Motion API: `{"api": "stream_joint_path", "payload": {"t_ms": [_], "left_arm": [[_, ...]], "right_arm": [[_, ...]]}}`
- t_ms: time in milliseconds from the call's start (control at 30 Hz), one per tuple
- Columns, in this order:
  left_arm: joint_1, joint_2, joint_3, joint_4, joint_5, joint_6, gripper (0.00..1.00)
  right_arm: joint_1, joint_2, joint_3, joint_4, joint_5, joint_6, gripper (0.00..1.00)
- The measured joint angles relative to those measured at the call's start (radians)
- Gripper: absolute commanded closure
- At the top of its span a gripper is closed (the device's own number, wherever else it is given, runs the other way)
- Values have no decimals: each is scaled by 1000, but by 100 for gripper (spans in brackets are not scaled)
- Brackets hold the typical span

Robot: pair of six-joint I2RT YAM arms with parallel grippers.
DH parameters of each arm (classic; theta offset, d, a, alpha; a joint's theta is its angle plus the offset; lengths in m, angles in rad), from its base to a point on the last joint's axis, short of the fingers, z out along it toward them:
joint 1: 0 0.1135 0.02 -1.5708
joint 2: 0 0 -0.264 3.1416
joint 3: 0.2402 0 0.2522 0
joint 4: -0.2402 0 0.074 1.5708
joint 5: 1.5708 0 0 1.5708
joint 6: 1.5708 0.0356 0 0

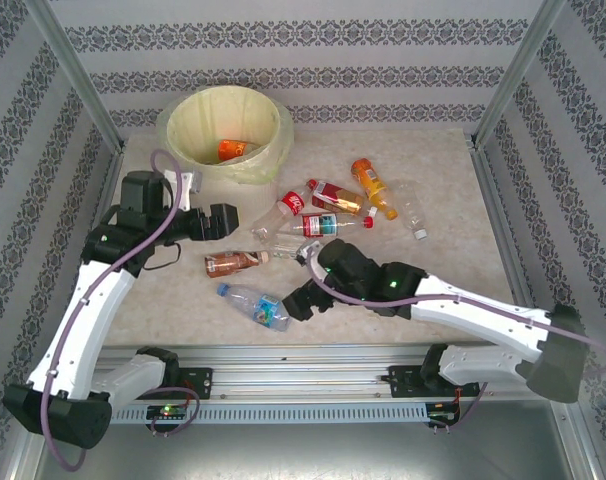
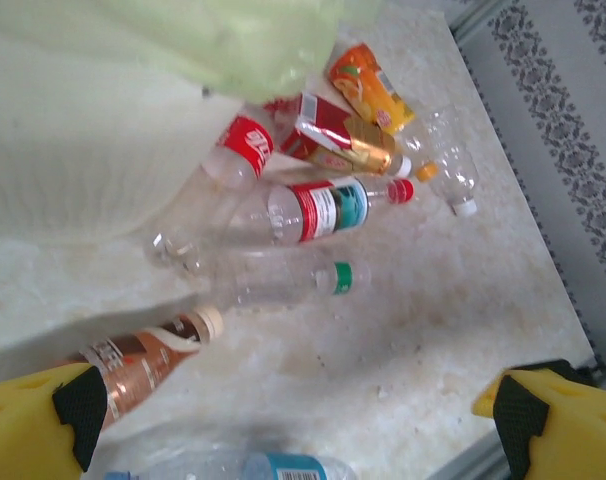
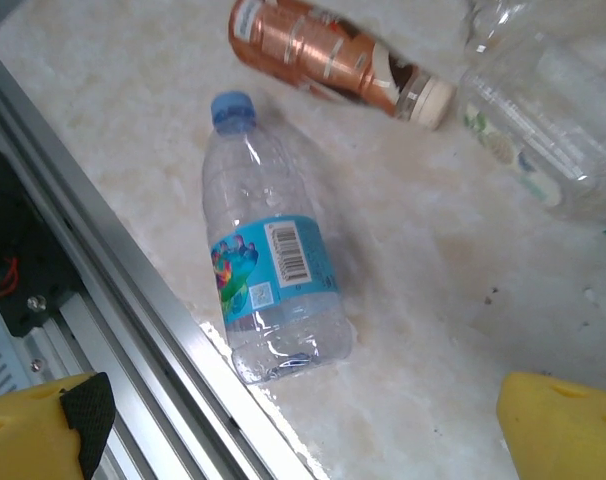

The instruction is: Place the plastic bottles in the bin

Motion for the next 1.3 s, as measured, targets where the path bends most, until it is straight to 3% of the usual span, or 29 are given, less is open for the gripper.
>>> {"api": "stream_joint_path", "payload": {"t_ms": [233, 533, 900, 1300], "left_arm": [[0, -125, -132, -1, 53, -1, 0], [0, -181, -216, 30, 61, 0, 0], [0, -264, -233, 14, -153, 5, 0], [0, -305, -237, -3, -297, 3, 0]], "right_arm": [[48, 182, 14, 35, 19, 11, 2], [79, 373, 127, 22, 26, -15, 2], [97, 554, 260, -58, 21, -91, 2], [106, 610, 277, -121, 27, -122, 8]]}}
